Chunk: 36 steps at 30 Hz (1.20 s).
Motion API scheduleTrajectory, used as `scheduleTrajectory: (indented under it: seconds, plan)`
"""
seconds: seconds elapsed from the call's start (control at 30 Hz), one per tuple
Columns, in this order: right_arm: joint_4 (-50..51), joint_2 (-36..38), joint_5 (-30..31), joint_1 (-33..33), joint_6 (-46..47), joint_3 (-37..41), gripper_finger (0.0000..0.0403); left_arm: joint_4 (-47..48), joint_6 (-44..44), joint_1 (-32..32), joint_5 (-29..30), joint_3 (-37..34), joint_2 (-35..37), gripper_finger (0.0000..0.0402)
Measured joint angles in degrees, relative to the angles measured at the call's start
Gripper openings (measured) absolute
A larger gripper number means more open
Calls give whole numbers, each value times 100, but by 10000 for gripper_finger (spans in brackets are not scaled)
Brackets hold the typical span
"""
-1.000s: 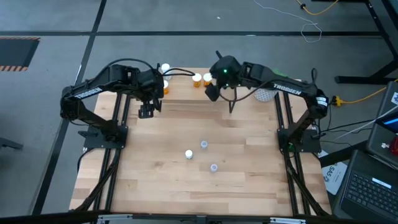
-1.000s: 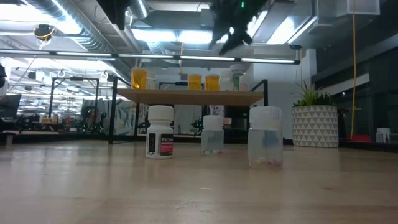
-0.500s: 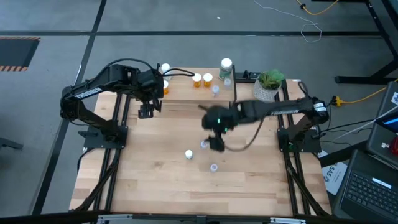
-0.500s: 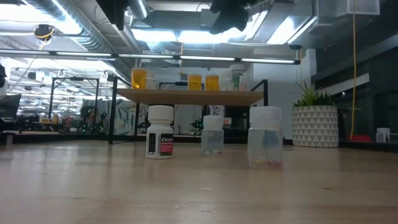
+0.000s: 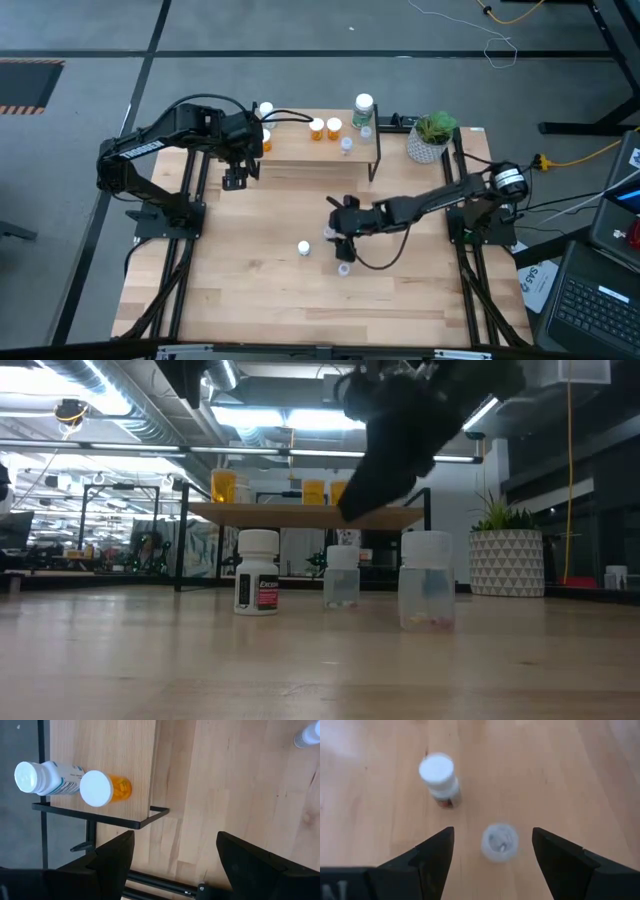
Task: Pick and place medicine bottles onto shelf by color
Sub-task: Put the transparent medicine bottle on the shelf
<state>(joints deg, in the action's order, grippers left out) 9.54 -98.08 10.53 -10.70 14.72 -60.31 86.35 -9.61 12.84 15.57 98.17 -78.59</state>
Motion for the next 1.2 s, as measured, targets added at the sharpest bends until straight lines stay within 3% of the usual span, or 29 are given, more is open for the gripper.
scheduleTrajectory:
  seconds: [0.7, 0.87, 1.07, 1.2]
  plan:
    - [-26, -876, 199, 28, -280, -298, 267, -27, -6, 1, -1, 0, -2, 279]
    - [-20, -874, 367, 34, -274, -298, 230, -27, 0, 0, 0, 0, -2, 279]
    - [294, -874, 472, 42, -1, -366, 141, -27, 12, 0, -2, 0, -2, 279]
    - [766, -874, 740, 73, -184, -831, 139, -27, 48, 0, 0, 0, -2, 279]
